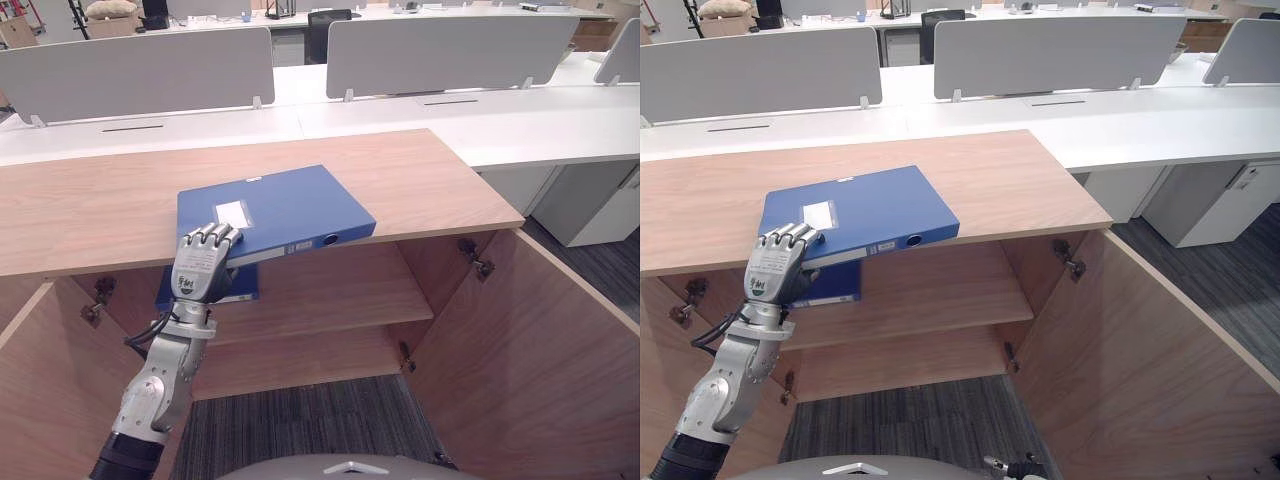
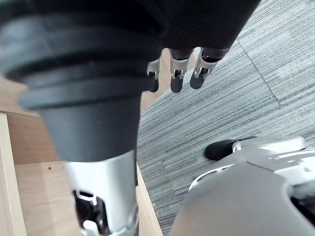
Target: Walk over to the cabinet, pick up the folder, carry it to the office cabinet, place the folder inside the office cabinet, then close the office cabinet door
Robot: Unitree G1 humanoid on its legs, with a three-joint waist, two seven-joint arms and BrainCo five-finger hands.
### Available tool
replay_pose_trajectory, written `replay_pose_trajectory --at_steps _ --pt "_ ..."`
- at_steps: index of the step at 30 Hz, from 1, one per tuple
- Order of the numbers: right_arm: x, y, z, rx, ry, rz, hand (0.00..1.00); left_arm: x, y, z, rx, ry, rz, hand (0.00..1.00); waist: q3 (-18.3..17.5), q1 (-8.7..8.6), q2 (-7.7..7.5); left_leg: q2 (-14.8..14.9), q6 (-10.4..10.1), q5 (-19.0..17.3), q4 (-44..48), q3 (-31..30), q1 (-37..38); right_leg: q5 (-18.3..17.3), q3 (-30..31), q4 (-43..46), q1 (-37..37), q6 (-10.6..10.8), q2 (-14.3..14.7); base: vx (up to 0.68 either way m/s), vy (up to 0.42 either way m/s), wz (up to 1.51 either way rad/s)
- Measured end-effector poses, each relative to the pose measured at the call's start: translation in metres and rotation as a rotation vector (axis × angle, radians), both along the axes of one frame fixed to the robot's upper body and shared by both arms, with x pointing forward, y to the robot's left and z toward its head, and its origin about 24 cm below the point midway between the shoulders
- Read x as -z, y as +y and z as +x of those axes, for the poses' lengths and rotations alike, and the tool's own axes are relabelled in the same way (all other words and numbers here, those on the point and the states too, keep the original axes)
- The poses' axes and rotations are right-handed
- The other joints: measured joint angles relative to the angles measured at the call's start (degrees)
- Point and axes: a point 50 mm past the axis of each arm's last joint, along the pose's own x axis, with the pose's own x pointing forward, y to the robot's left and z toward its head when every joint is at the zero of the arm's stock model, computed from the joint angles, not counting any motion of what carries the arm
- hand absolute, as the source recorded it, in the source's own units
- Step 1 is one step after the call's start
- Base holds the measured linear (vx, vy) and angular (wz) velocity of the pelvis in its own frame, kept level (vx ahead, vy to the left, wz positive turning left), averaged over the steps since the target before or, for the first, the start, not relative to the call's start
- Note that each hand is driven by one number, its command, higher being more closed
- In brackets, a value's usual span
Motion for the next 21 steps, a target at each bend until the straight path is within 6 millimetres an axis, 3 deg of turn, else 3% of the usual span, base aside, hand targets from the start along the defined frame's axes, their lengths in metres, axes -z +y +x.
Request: replay_pose_trajectory --at_steps 6,12,19,21 --pt "0.001 0.000 -0.003 0.000 0.013 0.002 0.00 -0.015 -0.011 -0.005 0.083 -0.049 -0.078 1.00 -0.04 0.06 -0.16 0.02 -0.01 -0.02 0.03 0.06 -0.06 0.03 0.23 0.14 -0.08 0.03 -0.04 0.00 0.000 0.00" --pt "0.002 0.001 -0.004 -0.007 0.021 -0.005 0.00 -0.042 -0.049 -0.017 0.313 -0.122 -0.398 1.00 -0.30 0.36 -0.45 0.07 0.00 -0.01 0.34 0.55 -0.43 -0.16 0.97 1.69 -1.18 0.09 -0.09 0.00 0.000 -0.04" --pt "-0.001 0.003 0.002 -0.026 -0.011 -0.013 0.00 -0.063 -0.058 -0.026 0.471 -0.146 -0.810 1.00 -0.56 0.47 -0.56 0.19 0.00 -0.02 0.04 1.71 -0.65 -0.70 2.33 3.36 -2.41 0.18 -0.03 -0.04 -0.005 -0.09" --pt "-0.006 0.006 0.013 -0.051 -0.067 -0.032 0.00 -0.067 -0.057 -0.027 0.495 -0.157 -0.931 1.00 -0.80 0.53 -0.51 0.28 0.00 -0.02 0.04 2.36 -0.73 -0.69 3.12 3.74 -3.10 0.17 0.08 -0.02 -0.001 -0.15"
